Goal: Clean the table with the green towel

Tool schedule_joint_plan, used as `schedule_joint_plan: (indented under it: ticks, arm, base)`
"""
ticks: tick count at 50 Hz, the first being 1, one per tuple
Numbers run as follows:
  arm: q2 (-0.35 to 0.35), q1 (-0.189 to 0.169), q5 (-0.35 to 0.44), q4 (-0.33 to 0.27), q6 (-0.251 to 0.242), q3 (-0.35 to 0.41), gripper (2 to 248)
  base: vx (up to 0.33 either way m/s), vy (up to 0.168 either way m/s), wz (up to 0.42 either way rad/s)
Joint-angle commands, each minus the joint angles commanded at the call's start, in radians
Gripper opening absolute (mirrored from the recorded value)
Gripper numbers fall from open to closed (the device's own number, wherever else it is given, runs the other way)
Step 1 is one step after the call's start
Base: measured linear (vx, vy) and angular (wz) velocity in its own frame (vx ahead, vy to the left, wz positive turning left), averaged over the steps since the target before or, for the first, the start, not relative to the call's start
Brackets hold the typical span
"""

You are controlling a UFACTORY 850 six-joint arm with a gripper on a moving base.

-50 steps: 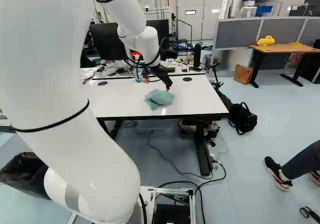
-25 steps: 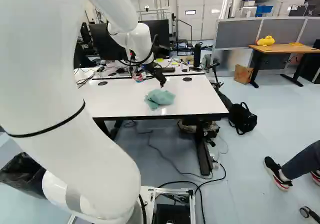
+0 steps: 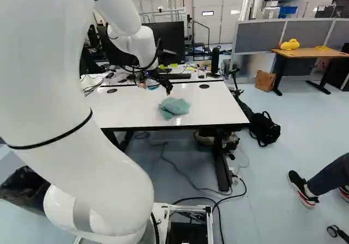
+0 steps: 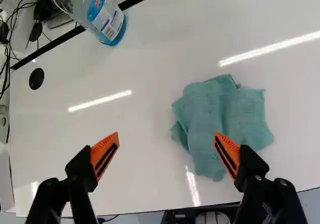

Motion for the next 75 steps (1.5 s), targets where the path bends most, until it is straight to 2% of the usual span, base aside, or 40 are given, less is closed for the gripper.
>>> schedule_joint_plan:
  ticks: [58, 75]
  arm:
    - [-0.048, 0.202, 0.0, 0.0, 0.0, -0.052, 247]
    - [-0.049, 0.209, 0.008, -0.002, 0.0, -0.05, 247]
  base:
    - [0.0, 0.0, 0.0]
    - [0.0, 0.0, 0.0]
